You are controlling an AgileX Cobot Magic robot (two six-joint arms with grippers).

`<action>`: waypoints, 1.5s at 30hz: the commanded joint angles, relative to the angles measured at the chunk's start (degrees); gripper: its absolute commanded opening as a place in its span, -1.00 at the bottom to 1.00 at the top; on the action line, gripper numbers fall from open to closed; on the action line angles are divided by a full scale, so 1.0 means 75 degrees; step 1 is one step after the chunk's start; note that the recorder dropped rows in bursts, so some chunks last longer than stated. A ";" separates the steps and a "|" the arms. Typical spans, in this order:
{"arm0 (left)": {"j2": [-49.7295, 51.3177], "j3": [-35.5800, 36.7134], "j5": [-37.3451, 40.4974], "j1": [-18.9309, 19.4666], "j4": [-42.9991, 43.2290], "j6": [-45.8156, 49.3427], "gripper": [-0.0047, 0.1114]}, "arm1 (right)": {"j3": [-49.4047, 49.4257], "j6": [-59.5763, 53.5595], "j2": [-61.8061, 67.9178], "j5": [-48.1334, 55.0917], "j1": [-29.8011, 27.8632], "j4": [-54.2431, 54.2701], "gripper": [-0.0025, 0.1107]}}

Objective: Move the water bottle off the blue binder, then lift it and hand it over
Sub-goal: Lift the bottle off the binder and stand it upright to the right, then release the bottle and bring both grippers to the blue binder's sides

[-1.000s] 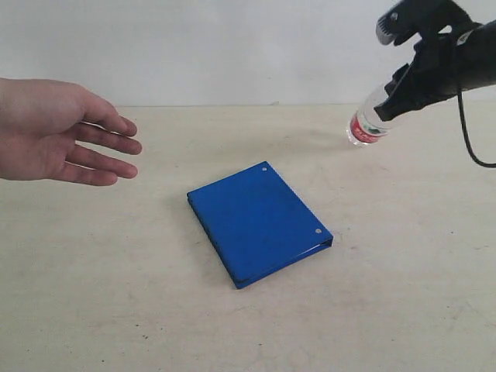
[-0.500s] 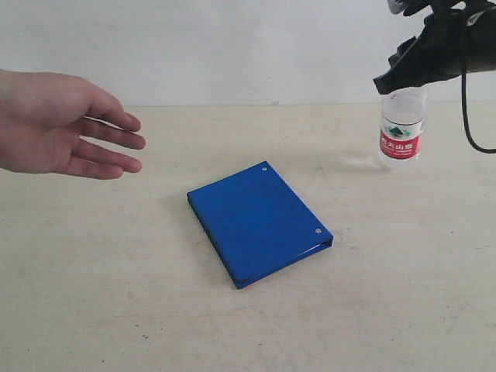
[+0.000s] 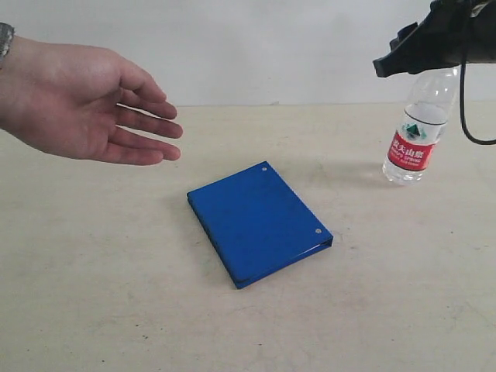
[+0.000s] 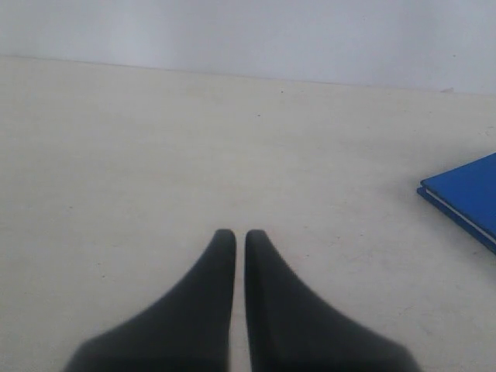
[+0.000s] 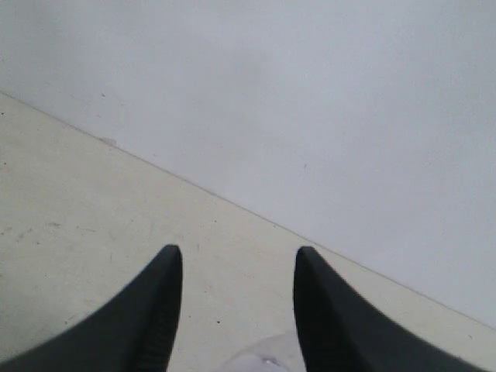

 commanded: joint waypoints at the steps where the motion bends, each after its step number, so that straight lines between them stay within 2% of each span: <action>1: -0.0016 -0.0002 -0.0055 0.0004 0.0015 0.0050 -0.84 | -0.0026 -0.0001 -0.0046 -0.0095 -0.0031 0.0036 -0.22; 9: -0.0016 -0.0002 -0.0055 0.0004 0.0015 0.0050 -0.84 | -0.0026 0.0337 -0.0698 -0.0540 -0.0017 0.0049 -0.22; 13: -0.0016 -0.0002 -0.0055 0.0004 0.0015 0.0050 -0.84 | -0.0026 0.2162 -0.1394 0.0619 0.0057 0.0049 -0.22; 15: -0.0016 -0.0002 -0.0055 0.0004 0.0015 0.0050 -0.84 | -0.0026 0.2584 -0.1613 0.1288 0.0262 0.0049 -0.22; 17: -0.0016 -0.0002 -0.0055 0.0004 0.0015 0.0050 -0.84 | -0.0026 0.2181 -0.1747 0.1706 0.0604 0.0049 -0.22; 21: -0.0016 -0.0002 -0.0055 0.0004 0.0015 0.0050 -0.84 | -0.0026 0.0411 -0.1870 0.2373 0.1572 0.0049 -0.22; 25: -0.0016 -0.0002 -0.0055 0.0004 0.0015 0.0050 -0.84 | -0.0026 -0.0864 -0.1892 0.3693 0.2756 0.0049 -0.22; 26: -0.0016 -0.0002 -0.0055 0.0004 0.0015 0.0050 -0.84 | -0.0026 -0.1271 -0.1811 0.4490 0.3316 0.0049 -0.22; 28: -0.0016 -0.0002 -0.0055 0.0004 0.0015 0.0050 -0.84 | -0.0009 -0.0880 -0.1662 0.5122 0.3793 0.0563 -0.22; 29: -0.0016 -0.0002 -0.0112 0.0004 0.0015 0.0050 -0.84 | -0.0009 -0.0578 -0.1627 0.5171 0.3808 0.1070 -0.22; 30: -0.0016 -0.0002 -0.0166 0.0004 0.0028 0.0050 -0.84 | -0.0009 0.0429 -0.1484 0.5473 0.3781 0.2533 -0.22; 32: -0.0016 -0.0002 -0.0247 0.0004 0.0045 0.0061 -0.84 | -0.0009 0.0690 -0.1427 0.6673 0.3781 0.3208 -0.22; 33: -0.0016 -0.0002 -0.0371 0.0004 -0.0147 -0.0032 -0.84 | -0.0009 0.0690 -0.1427 0.6962 0.3781 0.3142 -0.22; 34: -0.0016 -0.0002 -0.0781 0.0004 -0.1279 -0.0499 -0.84 | -0.0009 0.0789 -0.1489 0.7178 0.3781 0.2834 -0.22; 35: -0.0016 -0.0002 -0.1254 0.0004 -0.3047 -0.0997 -0.84 | -0.0009 0.1015 -0.1550 0.7155 0.3781 0.2578 -0.22; 37: -0.0016 -0.0002 -0.1408 0.0004 -0.4996 -0.1034 -0.84 | -0.0009 0.1531 -0.1679 0.6799 0.3744 0.2302 -0.22; 39: -0.0016 -0.0002 -0.1413 0.0004 -0.5185 -0.0879 -0.84 | -0.0009 0.2076 -0.1894 0.6244 0.3539 0.2388 -0.22; 42: -0.0016 -0.0002 -0.1856 0.0004 -0.5185 -0.0877 -0.84 | -0.0009 0.1748 -0.2237 0.5665 0.3280 0.2362 -0.22; 45: -0.0016 -0.0868 -0.1160 -0.0011 -0.5185 0.0426 -0.84 | -0.0009 0.0776 -0.2450 0.5523 0.3248 0.2376 -0.22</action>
